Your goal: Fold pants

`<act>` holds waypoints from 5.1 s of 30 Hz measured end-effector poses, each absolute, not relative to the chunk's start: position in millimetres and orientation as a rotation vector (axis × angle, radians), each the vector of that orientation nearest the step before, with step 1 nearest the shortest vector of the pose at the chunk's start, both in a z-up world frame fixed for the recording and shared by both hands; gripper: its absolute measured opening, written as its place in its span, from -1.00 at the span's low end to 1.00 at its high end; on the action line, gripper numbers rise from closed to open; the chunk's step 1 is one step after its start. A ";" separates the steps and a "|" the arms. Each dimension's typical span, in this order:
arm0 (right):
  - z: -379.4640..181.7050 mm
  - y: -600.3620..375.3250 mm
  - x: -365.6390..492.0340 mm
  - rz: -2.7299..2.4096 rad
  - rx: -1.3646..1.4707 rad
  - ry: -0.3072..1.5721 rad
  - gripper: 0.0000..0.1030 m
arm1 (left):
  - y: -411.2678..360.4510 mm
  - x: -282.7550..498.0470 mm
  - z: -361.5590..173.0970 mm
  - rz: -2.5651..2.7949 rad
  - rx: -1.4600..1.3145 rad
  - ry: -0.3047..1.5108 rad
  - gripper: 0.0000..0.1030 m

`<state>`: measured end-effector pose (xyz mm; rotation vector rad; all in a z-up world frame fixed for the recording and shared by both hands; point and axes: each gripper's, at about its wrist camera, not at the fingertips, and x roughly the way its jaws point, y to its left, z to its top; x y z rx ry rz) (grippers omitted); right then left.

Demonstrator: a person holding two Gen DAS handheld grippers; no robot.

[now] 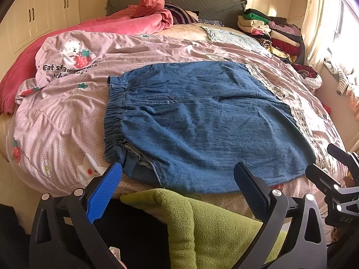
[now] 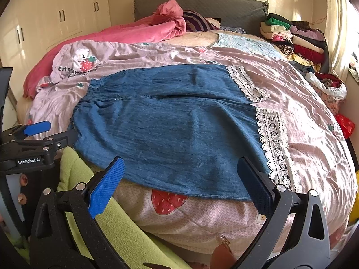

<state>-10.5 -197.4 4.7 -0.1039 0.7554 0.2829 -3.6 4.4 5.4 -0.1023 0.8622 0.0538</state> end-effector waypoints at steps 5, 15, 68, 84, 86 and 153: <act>4.7 -197.8 -10.1 0.283 -0.105 0.756 0.84 | 6.2 -3.2 6.4 0.055 -0.101 0.862 0.92; 4.2 -195.3 -8.9 0.289 -0.109 0.756 0.84 | 7.6 -3.2 7.4 0.057 -0.100 0.860 0.92; 3.9 -79.6 219.9 0.521 -0.312 0.791 0.84 | 166.2 166.2 -13.6 0.237 -0.253 0.891 0.92; -23.9 -17.5 292.5 0.613 -0.413 0.860 0.84 | 181.3 217.1 -58.4 0.136 -0.203 0.915 0.18; -28.4 -10.5 294.8 0.620 -0.442 0.854 0.84 | 181.2 217.2 -59.7 0.089 -0.218 0.896 -0.26; -48.4 -95.8 24.9 1.034 -0.379 0.847 -0.87 | 155.9 -10.2 -34.9 -0.070 -0.316 0.813 -0.65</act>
